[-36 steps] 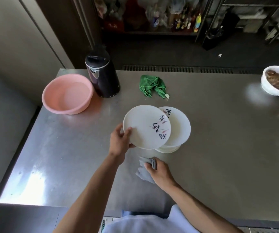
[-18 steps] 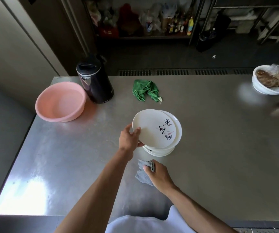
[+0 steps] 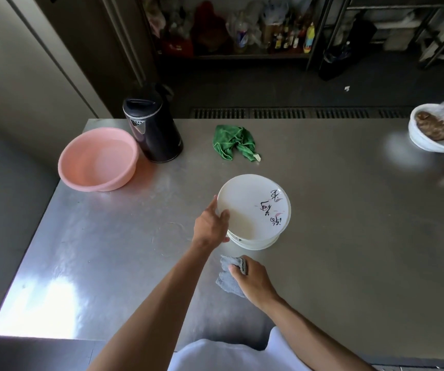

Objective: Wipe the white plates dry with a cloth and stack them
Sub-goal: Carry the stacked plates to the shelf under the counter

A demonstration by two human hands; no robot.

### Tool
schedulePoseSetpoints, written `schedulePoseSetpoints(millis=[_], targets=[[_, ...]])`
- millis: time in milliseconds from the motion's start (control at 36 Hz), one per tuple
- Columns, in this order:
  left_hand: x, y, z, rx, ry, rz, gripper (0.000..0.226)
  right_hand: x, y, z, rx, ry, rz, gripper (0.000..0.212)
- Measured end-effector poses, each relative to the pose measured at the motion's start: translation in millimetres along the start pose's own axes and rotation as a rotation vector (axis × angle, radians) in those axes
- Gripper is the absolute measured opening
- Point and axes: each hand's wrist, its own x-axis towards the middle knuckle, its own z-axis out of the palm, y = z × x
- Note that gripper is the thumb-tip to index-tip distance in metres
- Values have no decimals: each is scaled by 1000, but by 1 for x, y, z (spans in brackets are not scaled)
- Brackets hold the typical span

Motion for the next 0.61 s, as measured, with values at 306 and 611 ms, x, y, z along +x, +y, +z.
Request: schedulePoseSetpoints(millis=[306, 611], targets=[[-21, -30, -15, -9, -157, 84, 71, -5, -14, -3, 358, -47, 27, 31], [-77, -114, -52, -188, -143, 52, 24, -4, -70, 10, 356, -237, -100, 37]])
